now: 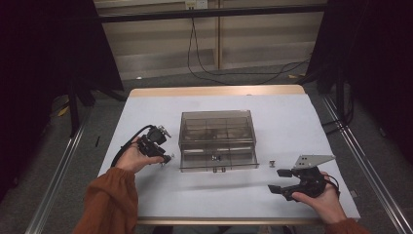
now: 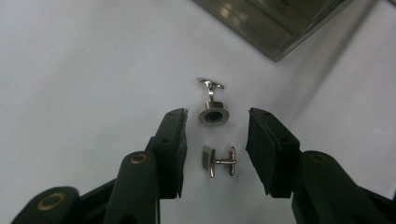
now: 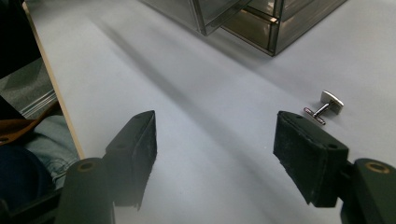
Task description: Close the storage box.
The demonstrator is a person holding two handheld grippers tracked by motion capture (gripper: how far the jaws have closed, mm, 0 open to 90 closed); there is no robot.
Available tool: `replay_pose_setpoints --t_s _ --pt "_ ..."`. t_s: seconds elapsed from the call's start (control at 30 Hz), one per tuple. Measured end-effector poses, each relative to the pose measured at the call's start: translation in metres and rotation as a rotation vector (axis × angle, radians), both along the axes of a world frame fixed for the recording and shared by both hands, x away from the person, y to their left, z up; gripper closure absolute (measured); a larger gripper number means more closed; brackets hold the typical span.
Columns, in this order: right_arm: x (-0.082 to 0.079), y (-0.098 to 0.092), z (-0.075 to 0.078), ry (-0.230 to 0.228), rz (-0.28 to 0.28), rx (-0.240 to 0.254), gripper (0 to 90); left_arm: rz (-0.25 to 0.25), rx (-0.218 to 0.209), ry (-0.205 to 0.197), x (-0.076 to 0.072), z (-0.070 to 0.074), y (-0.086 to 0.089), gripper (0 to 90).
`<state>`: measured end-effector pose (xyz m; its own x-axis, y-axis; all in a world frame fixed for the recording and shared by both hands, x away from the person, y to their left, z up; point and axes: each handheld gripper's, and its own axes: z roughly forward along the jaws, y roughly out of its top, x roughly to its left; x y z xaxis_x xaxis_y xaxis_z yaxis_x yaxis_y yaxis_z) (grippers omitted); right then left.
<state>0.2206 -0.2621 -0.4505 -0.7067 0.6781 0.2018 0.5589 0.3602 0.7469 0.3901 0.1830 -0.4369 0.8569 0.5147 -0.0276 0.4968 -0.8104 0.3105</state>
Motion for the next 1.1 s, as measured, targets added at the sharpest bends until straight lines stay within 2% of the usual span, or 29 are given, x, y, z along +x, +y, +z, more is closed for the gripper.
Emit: replay_pose_setpoints --t_s 0.13,0.2,0.3,0.47,0.53,0.57,0.67,0.77,0.93,1.0,1.07,1.1 --pt "0.0 0.0 0.0 0.002 0.003 0.001 29.9 -0.018 0.037 0.016 0.008 -0.003 -0.004 59.4" --pt "0.0 -0.001 -0.001 0.005 0.005 0.002 29.9 -0.008 0.031 0.022 0.011 -0.006 -0.005 59.7" --pt "0.0 -0.001 -0.001 0.007 0.009 0.002 29.3 -0.019 0.047 0.041 0.013 -0.011 -0.008 61.4" --pt "0.001 0.001 -0.002 0.01 0.015 -0.004 29.1 -0.015 0.039 0.043 0.016 -0.012 -0.009 63.8" --pt "0.0 0.001 -0.002 0.009 0.017 -0.007 29.1 -0.024 0.054 0.031 0.015 -0.012 -0.011 64.3" --pt "0.0 0.001 -0.002 0.009 0.016 -0.008 29.1 -0.025 0.061 0.039 0.015 -0.011 -0.011 65.0" --pt "0.001 0.001 -0.002 0.016 0.017 -0.006 29.1 -0.031 0.053 0.035 0.014 -0.011 -0.012 73.5" --pt "0.0 0.001 -0.002 0.015 0.016 -0.007 29.0 -0.015 0.043 0.033 0.013 -0.012 -0.013 73.7" --pt "0.001 0.001 -0.002 0.017 0.015 -0.003 29.0 -0.019 0.034 0.038 0.014 -0.011 -0.009 73.9" --pt "0.001 0.0 -0.002 0.016 0.014 -0.002 29.0 -0.005 0.0 0.028 0.012 -0.011 -0.006 73.8" --pt "0.001 0.0 -0.002 0.016 0.011 -0.001 28.9 -0.008 -0.015 0.026 0.01 -0.01 -0.004 73.8" --pt "0.001 0.0 -0.002 0.014 0.011 -0.001 29.0 -0.014 -0.01 0.026 0.008 -0.009 -0.003 73.8"
